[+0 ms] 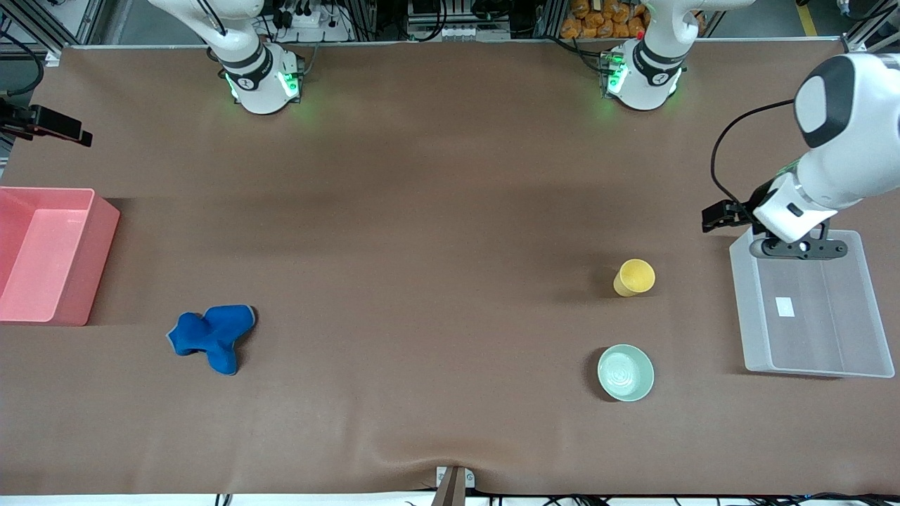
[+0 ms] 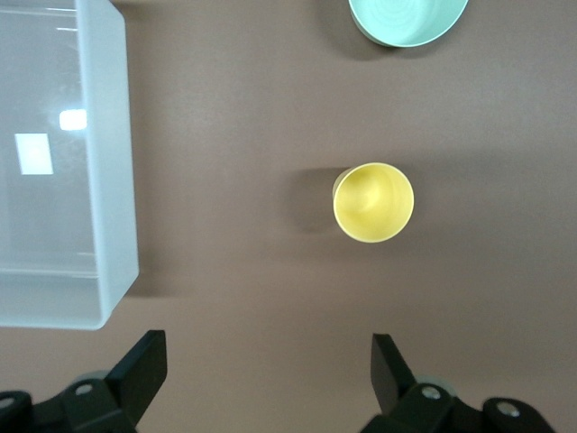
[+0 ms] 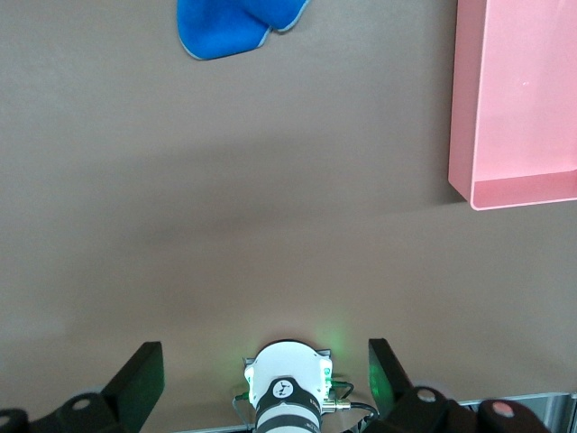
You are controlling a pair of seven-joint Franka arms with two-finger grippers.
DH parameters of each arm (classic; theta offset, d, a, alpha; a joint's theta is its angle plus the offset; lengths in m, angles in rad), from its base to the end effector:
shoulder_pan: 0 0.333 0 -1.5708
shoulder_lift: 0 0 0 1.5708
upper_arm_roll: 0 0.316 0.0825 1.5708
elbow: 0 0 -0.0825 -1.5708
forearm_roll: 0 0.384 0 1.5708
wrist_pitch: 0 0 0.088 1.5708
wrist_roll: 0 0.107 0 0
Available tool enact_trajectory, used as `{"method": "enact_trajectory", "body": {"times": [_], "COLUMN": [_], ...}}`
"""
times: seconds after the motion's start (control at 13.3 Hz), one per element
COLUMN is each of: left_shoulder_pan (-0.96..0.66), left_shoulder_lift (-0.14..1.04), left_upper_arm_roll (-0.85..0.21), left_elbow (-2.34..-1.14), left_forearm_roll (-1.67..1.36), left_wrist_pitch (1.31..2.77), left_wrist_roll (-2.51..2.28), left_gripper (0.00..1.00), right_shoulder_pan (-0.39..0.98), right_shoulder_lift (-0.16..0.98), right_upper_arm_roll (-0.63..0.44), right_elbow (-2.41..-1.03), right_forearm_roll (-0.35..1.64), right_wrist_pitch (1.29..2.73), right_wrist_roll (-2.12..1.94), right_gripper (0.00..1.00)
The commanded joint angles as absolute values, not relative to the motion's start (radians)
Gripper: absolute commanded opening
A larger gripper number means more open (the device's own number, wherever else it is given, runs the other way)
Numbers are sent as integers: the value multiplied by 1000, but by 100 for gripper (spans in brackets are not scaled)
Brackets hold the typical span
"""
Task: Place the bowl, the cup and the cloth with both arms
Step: 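Move the left gripper toward the green bowl while the right gripper reaches the cloth, then grasp the green bowl rim with the left gripper while the right gripper grasps the cloth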
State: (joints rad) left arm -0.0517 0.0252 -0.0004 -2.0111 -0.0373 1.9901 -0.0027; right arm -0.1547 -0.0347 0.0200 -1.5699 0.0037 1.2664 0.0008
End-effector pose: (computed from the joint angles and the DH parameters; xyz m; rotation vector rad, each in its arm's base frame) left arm 0.5527 -0.0311 0.4373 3.1079 -0.0519 -0.0732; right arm 0.5042 -0.0677 0.6213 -3.0857 0.2086 0.4169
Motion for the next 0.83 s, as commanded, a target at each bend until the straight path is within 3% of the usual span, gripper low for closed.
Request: {"method": "enact_trajectory", "body": {"times": [0.0, 0.23, 0.38, 0.75], "left_shoulder_pan": [-45, -46, -49, -61], "left_shoulder_lift": [12, 133, 231, 418], "left_upper_arm_roll": [-25, -26, -26, -26], "left_elbow": [-2102, -2047, -1962, -1895], "left_forearm_roll": [-55, -57, -63, -64], "left_wrist_pitch": [2167, 2383, 2417, 2640], "left_wrist_roll": [-29, -28, -31, -71], "left_gripper": [100, 100, 100, 100], "right_shoulder_pan": [-167, -160, -155, -120], "right_shoulder_lift": [21, 121, 181, 284], "right_upper_arm_roll": [28, 28, 31, 31], "right_elbow": [-1568, -1568, -1566, -1557], "right_forearm_roll": [12, 12, 21, 15], "right_wrist_pitch": [1276, 1327, 1374, 1511], "right_wrist_roll": [3, 3, 3, -98], "right_gripper": [100, 100, 100, 100]}}
